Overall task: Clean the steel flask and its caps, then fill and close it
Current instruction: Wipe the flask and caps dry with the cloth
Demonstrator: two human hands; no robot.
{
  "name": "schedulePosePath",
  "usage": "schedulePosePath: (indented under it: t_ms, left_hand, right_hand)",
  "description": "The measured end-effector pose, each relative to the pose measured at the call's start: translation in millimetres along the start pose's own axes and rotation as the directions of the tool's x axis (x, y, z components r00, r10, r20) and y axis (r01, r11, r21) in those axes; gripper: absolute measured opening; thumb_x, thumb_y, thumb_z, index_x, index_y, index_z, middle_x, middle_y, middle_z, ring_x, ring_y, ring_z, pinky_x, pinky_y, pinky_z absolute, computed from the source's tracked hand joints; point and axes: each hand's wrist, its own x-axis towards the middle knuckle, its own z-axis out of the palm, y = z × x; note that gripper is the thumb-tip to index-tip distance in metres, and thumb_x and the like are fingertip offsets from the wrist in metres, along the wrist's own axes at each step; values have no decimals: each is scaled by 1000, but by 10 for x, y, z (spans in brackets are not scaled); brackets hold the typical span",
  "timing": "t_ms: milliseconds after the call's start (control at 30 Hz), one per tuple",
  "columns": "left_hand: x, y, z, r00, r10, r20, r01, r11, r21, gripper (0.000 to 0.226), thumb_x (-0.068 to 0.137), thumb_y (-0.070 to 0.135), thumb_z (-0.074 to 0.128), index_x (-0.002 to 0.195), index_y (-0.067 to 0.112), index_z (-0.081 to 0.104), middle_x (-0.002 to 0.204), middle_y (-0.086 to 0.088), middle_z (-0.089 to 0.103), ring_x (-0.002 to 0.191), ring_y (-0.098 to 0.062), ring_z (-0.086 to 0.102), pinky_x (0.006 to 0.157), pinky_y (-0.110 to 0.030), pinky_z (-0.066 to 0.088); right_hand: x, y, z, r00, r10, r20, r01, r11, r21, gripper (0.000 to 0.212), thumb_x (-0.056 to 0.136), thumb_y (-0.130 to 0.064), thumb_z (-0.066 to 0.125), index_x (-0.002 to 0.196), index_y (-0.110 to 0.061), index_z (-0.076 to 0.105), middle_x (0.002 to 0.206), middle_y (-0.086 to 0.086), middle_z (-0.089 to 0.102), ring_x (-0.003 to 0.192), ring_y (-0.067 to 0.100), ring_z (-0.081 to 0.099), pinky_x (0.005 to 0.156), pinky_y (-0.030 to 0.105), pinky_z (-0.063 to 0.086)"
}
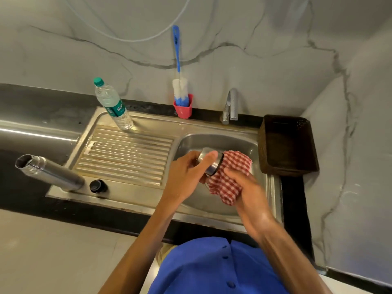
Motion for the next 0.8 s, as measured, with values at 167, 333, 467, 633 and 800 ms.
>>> schedulePosePath:
  t_ms: [167, 333, 467, 633, 800]
  left_hand:
    - [68, 237, 19, 972, -226, 68, 234, 957, -171, 63, 103, 65, 47, 73, 14, 67, 53, -1, 54, 45, -13, 45, 41, -24, 36]
    - [114, 226, -95, 958, -237, 163, 268, 940, -209, 61, 102, 66, 43, 65, 21, 60, 49, 2, 43, 43, -12, 36, 40, -25, 28]
    - [141, 305, -47, 966, -234, 113, 253, 947, -196, 58, 104, 61, 45, 61, 23, 55, 47, 6, 44, 44, -10, 37, 45, -24, 30]
    - [243, 328, 26, 990, -134, 48, 142, 967, -213, 40, 107, 43, 53, 88, 14, 71, 64, 5, 70, 58, 1, 63, 53, -9, 44]
    - [280, 195, 36, 997, -21, 69, 31, 988, -152, 46, 107, 44, 52, 95, 4, 70, 76, -7, 72, 74, -12, 69, 64, -35, 54]
  right_hand:
    - [112, 150, -186, 792, -424, 439, 559, 215, -801, 58, 94, -22, 58, 150, -24, 43, 140, -9, 53, 133, 15, 46, 114, 39, 33]
    - [159, 23, -292, 632, -584, 510, 391, -328, -860, 65, 85, -33, 68, 146, -38, 46, 147, 13, 47, 131, 35, 42, 111, 64, 28]
    - [285, 70, -234, 715, -523, 463, 371, -277, -886, 77, 82, -47, 74, 149, -28, 40, 151, 18, 40, 136, 35, 41, 115, 66, 32]
    - [294, 141, 15, 850, -465, 248, 451, 398, -799, 26, 95, -17, 66, 120, -14, 62, 106, 0, 65, 84, 11, 64, 71, 29, 58]
    - [227, -236, 100, 989, -13, 150, 68, 926, -371, 11, 88, -5, 59, 85, -15, 64, 75, 9, 57, 65, 20, 52, 56, 30, 45]
